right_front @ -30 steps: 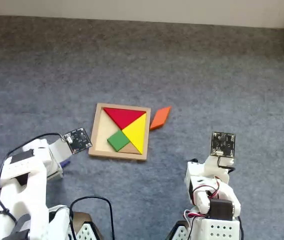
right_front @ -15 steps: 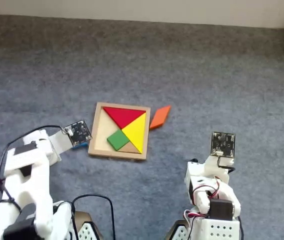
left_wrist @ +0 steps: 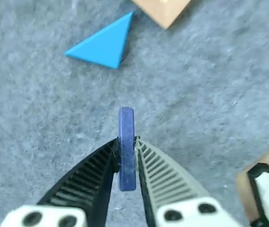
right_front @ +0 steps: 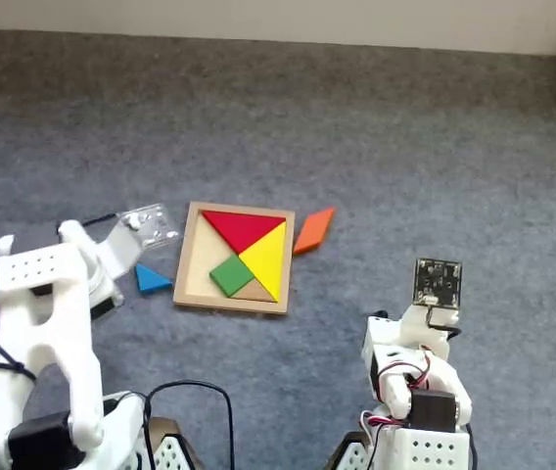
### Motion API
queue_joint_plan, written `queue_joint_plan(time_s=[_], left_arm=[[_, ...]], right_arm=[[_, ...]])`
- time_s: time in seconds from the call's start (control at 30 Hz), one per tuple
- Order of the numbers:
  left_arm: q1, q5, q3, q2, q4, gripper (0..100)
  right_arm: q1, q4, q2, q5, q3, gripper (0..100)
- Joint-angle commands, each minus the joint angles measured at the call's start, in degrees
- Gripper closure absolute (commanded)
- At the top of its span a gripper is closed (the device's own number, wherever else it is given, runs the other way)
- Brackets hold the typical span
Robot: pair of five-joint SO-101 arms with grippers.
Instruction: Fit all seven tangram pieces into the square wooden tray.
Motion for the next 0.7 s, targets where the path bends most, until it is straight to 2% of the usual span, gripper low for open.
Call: queue_joint_plan(time_s=[0.0,0.2,0.37,0.67], left_arm=[[6.7,6.9,-5.4,-0.9,4.8,100],[14.5,15.6,-9.2,-0.9,7.5,100],[22.8,16.4,-9.3,-0.9,6.8,100],[32.8,16.5,-8.7,-0.3,-9.6,100]], right_arm=[[0.7,-0.7,-0.1,0.7,8.2,84.3],[0.7,-0.7,-0.1,0.7,8.2,84.3],[0.7,-0.7,-0.1,0.7,8.2,84.3],[0.7,-0.7,0.0,0.7,8.2,84.3]])
